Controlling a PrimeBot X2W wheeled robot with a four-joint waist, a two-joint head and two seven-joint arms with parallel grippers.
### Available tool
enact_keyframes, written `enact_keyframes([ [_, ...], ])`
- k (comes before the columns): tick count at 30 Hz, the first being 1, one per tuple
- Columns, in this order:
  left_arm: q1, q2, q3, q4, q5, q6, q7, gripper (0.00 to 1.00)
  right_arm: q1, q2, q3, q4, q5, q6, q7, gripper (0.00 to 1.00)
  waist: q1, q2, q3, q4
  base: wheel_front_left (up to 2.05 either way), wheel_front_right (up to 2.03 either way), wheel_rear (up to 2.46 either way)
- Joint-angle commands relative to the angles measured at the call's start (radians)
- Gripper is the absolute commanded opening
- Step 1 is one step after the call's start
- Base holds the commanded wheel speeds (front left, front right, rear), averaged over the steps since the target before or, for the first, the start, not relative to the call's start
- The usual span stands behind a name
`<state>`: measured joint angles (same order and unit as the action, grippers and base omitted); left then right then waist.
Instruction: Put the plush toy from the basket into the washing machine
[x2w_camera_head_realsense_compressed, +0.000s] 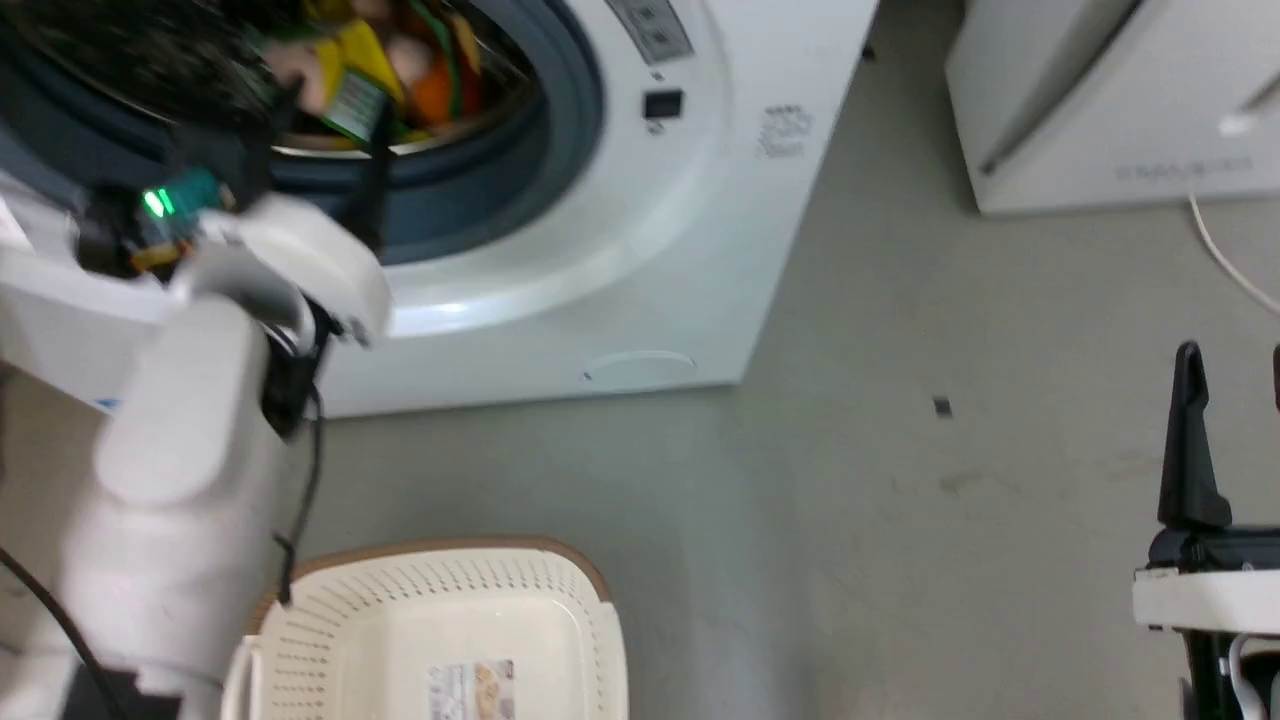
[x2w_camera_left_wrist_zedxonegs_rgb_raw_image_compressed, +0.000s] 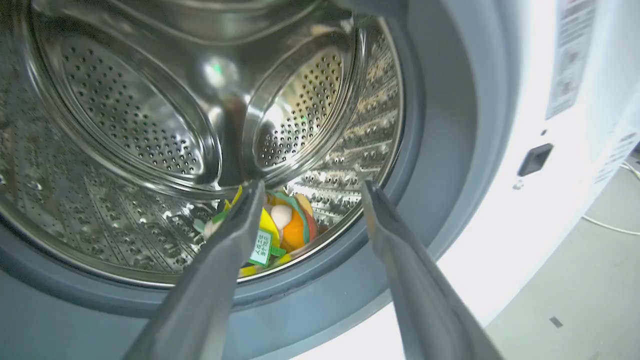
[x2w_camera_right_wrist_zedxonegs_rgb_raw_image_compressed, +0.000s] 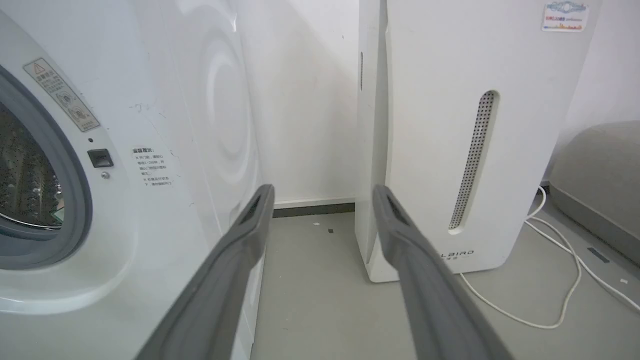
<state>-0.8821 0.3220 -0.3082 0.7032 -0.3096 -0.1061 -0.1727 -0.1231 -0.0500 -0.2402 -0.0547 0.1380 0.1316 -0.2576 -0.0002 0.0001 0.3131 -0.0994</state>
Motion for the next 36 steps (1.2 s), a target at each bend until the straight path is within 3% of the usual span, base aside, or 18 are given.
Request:
enact_keyframes([
  [1, 0.051, -0.011, -0.001, -0.023, 0.004, 0.014, -0.037, 1.0, 0.021, 0.0, -0.004, -0.004, -0.01, -0.001, -0.004, 1.0, 0.0002, -0.0001, -0.089, 0.072, 0.0, 0.0, 0.0],
  [7, 0.224, -0.045, 0.009, -0.158, 0.017, 0.075, -0.086, 1.0, 0.06, 0.0, -0.009, -0.005, -0.017, -0.001, -0.004, 1.0, 0.0002, -0.0001, -0.153, 0.11, 0.0, 0.0, 0.0],
  [14, 0.5, -0.09, 0.076, -0.427, 0.048, 0.158, -0.089, 1.0, 0.107, 0.0, 0.006, -0.007, -0.02, -0.001, -0.004, 1.0, 0.0002, -0.0001, -0.21, 0.14, 0.0, 0.0, 0.0],
  [21, 0.72, -0.138, 0.118, -0.582, 0.113, 0.203, -0.089, 1.0, 0.153, 0.0, 0.03, -0.004, -0.01, -0.001, -0.004, 1.0, 0.0002, -0.0001, -0.247, 0.15, 0.0, 0.0, 0.0],
  [36, 0.881, -0.188, 0.121, -0.586, 0.198, 0.18, -0.089, 1.0, 0.203, 0.0, 0.063, -0.004, -0.017, -0.001, -0.004, 1.0, 0.0002, -0.0001, -0.269, 0.154, 0.0, 0.0, 0.0],
])
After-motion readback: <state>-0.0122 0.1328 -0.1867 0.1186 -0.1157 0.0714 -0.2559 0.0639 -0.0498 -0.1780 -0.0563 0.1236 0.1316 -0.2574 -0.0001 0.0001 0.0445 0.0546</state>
